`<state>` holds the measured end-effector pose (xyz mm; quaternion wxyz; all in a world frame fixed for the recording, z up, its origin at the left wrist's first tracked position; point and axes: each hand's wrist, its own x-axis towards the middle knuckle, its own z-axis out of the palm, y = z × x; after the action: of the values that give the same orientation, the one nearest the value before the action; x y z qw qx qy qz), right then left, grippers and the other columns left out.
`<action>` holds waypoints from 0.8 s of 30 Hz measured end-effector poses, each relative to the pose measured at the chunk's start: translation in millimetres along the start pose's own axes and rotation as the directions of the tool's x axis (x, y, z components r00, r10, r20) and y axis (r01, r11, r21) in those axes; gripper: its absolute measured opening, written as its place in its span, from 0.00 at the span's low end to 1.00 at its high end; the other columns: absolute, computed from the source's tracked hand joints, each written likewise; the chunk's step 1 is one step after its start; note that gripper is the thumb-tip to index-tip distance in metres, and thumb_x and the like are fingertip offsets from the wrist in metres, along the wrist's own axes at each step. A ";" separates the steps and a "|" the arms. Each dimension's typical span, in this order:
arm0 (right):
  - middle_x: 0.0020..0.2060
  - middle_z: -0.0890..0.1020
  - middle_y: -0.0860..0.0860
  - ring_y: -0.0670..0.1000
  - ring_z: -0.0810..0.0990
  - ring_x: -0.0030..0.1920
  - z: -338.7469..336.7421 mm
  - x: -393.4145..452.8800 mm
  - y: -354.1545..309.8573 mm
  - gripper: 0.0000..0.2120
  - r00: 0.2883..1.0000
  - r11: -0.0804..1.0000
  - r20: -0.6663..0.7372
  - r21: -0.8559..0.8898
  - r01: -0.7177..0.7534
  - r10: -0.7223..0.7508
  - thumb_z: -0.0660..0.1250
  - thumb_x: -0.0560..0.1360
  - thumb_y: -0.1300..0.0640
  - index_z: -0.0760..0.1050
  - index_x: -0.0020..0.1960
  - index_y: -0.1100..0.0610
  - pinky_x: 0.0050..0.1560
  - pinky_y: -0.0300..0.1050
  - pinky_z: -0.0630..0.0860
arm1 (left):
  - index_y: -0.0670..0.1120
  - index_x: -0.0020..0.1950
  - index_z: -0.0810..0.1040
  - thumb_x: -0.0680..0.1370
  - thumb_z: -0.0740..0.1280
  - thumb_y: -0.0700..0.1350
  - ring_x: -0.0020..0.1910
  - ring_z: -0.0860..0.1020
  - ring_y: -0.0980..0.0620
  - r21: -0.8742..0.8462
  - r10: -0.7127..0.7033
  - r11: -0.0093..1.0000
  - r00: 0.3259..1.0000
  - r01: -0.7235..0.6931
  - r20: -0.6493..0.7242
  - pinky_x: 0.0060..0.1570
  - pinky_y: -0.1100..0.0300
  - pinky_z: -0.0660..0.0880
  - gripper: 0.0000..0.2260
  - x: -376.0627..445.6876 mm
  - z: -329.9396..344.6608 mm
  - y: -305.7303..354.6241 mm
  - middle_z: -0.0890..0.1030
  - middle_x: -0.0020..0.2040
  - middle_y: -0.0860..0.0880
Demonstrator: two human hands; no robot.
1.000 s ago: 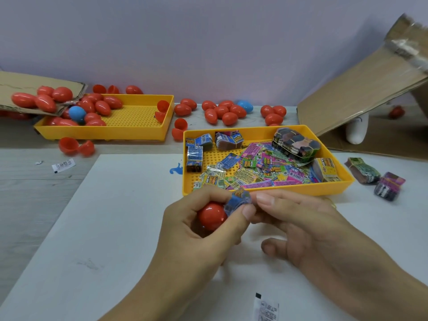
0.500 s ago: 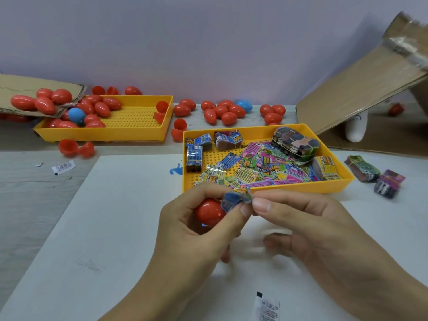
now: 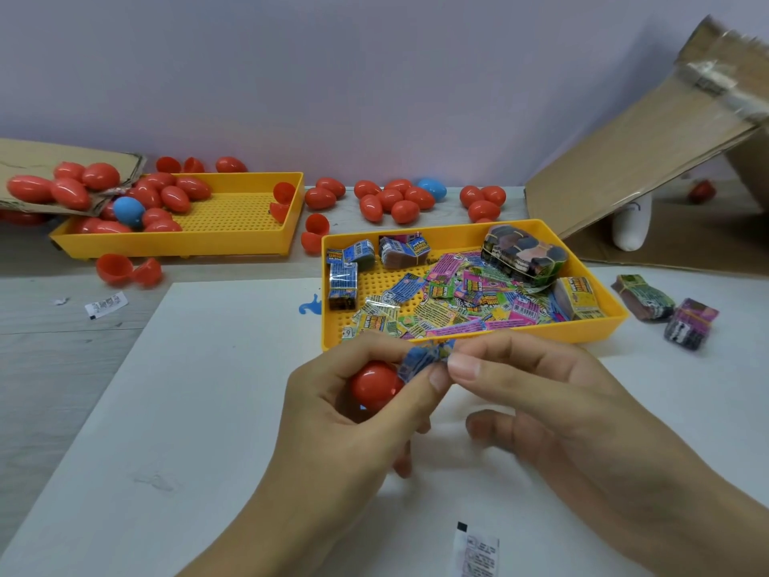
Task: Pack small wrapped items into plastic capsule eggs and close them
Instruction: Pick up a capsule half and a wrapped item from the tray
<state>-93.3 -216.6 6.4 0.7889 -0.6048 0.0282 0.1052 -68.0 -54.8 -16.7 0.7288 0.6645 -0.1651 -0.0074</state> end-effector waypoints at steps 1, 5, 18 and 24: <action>0.41 0.85 0.52 0.46 0.80 0.40 -0.7 0.2 0.1 0.08 1.000 1.000 0.006 0.015 -0.015 0.015 0.78 0.63 0.52 0.84 0.39 0.55 0.34 0.38 0.75 | 0.49 0.38 0.84 0.65 0.75 0.52 0.22 0.74 0.54 0.000 -0.003 1.000 1.000 0.003 -0.002 0.22 0.62 0.71 0.08 -0.1 0.0 -0.3 0.76 0.29 0.47; 0.41 0.84 0.53 0.49 0.79 0.41 -2.1 1.7 0.0 0.09 0.999 0.998 0.016 0.036 -0.053 0.052 0.78 0.62 0.53 0.84 0.38 0.57 0.34 0.38 0.74 | 0.48 0.38 0.83 0.66 0.74 0.52 0.23 0.75 0.51 -0.027 -0.011 1.000 0.999 0.012 0.030 0.23 0.61 0.71 0.08 0.0 -1.6 -1.9 0.77 0.30 0.46; 0.46 0.83 0.58 0.52 0.81 0.46 -8.5 9.5 4.0 0.27 0.990 0.969 0.074 0.207 -0.133 0.120 0.79 0.53 0.54 0.81 0.46 0.69 0.33 0.44 0.77 | 0.48 0.36 0.83 0.71 0.70 0.50 0.28 0.77 0.43 -0.082 0.003 0.997 0.995 0.006 0.101 0.24 0.61 0.71 0.07 2.5 -2.5 -2.5 0.78 0.34 0.46; 0.53 0.81 0.60 0.54 0.78 0.52 -8.6 4.5 -0.4 0.23 0.982 0.948 0.167 0.287 -0.139 0.093 0.75 0.61 0.56 0.80 0.50 0.69 0.40 0.47 0.78 | 0.48 0.37 0.83 0.72 0.70 0.50 0.28 0.77 0.45 -0.104 0.020 0.994 0.997 -0.013 0.073 0.23 0.61 0.70 0.07 1.8 -2.9 -3.9 0.78 0.34 0.47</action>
<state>-88.1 -224.4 3.7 0.8632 -0.4667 0.0194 0.1915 -64.8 -52.8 -20.2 0.7558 0.6236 -0.1969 -0.0345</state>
